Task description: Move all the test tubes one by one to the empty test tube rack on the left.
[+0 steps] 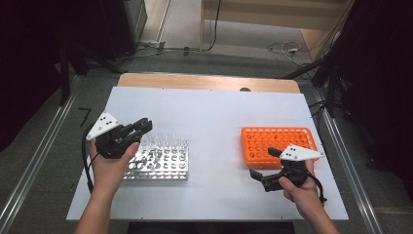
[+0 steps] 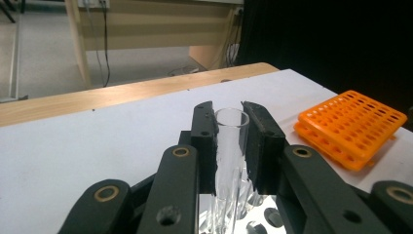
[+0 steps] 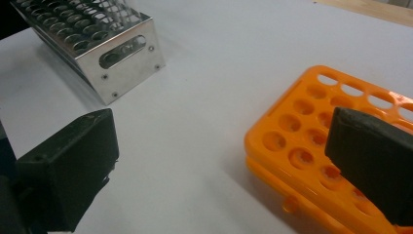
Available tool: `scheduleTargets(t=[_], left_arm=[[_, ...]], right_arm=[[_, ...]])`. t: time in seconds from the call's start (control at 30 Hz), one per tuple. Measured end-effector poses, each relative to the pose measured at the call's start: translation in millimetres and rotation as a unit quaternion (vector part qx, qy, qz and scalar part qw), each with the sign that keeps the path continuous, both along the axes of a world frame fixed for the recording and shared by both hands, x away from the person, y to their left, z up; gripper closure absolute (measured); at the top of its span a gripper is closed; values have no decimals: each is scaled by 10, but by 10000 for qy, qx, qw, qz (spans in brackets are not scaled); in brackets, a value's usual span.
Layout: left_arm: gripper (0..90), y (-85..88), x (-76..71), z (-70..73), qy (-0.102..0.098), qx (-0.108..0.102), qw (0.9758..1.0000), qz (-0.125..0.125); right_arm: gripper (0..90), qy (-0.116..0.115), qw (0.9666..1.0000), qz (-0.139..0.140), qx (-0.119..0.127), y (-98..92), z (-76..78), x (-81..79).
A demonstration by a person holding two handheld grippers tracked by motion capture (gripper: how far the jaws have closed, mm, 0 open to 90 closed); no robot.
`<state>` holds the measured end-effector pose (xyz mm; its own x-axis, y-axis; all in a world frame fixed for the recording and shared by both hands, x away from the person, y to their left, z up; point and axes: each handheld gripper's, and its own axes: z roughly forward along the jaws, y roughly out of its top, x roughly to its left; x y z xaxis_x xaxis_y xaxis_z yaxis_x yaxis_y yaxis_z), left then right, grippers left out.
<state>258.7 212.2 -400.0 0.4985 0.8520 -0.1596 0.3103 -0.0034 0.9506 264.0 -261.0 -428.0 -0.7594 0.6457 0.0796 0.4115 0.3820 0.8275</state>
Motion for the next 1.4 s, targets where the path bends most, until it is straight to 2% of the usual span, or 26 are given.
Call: scheduleTargets(t=[0.1, 0.3, 0.47, 0.67, 0.87, 1.03, 1.3, 1.4], left_arm=[[750, 21, 24, -47, -7, -22, 10000, 74], [750, 39, 62, -145, -2, 64, 9996, 261], [750, 6, 85, -221, 35, 111, 9996, 249], [750, -30, 101, -301, 130, 245, 9993, 252], [749, -44, 106, -355, 289, 397, 9986, 187], [747, -66, 95, -354, 450, 594, 9969, 241], [745, -70, 110, -382, 790, 693, 9943, 202], [740, -68, 126, -384, 910, 653, 9935, 183]], right_arm=[[0, -32, 10000, -77, 26, -78, 13, -12], [0, -21, 9997, -232, 71, -237, -6, -43], [0, 23, 9994, -337, 26, -336, -47, -58], [0, 12, 9993, -366, 61, -348, -46, -44], [0, -2, 9992, -404, 48, -354, -53, -32], [0, 5, 9991, -419, 47, -364, -53, -28], [0, 1, 9990, -455, 41, -373, -63, -12], [0, -9, 9990, -446, 43, -372, -65, -12]])
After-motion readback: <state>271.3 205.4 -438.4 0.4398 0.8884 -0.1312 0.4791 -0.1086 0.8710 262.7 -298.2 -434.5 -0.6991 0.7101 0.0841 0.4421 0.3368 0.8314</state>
